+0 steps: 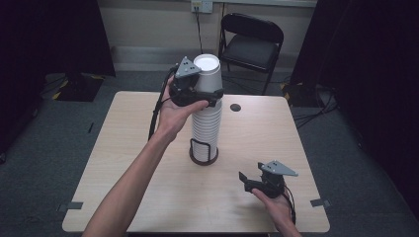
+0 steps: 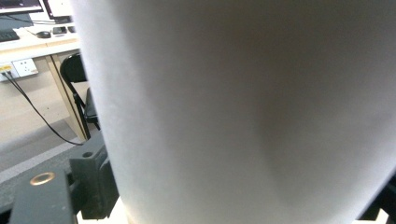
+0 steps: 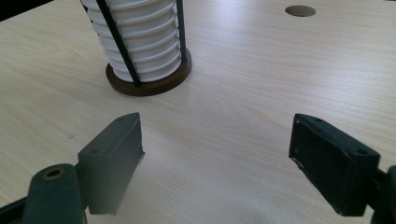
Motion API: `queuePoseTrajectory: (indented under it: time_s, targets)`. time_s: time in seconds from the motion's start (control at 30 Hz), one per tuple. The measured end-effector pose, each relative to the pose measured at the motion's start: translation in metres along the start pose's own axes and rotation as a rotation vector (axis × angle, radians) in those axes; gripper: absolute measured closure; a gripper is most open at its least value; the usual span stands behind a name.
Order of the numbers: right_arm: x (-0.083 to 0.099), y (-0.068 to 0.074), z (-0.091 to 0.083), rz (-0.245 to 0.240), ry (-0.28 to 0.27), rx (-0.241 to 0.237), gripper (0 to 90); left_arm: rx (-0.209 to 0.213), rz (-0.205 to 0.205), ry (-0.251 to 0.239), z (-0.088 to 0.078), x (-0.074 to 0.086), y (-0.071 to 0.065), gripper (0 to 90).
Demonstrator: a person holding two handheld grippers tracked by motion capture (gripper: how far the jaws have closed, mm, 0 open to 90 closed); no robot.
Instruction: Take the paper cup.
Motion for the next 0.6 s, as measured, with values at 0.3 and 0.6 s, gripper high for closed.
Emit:
queuePoseTrajectory:
  time_s: [0.3, 0.6]
  targets:
    - [0.0, -0.001, 0.0, -0.005, -0.008, 0.006, 17.4, -0.001, 0.009, -0.06, -0.007, -0.009, 0.001, 13.5]
    - [0.0, -0.001, 0.0, -0.015, -0.007, 0.019, 17.4, -0.023, 0.02, -0.107, -0.013, -0.017, -0.003, 13.8]
Point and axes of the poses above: each handheld gripper's, and its own axes: z roughly forward along the jaws, x roughly out of its underside, y roughly to its left, the point moved 2 cm from there along z, roughly forward along the jaws, and after that the axes turned 7 degrees about y, right-handed, at the moved point
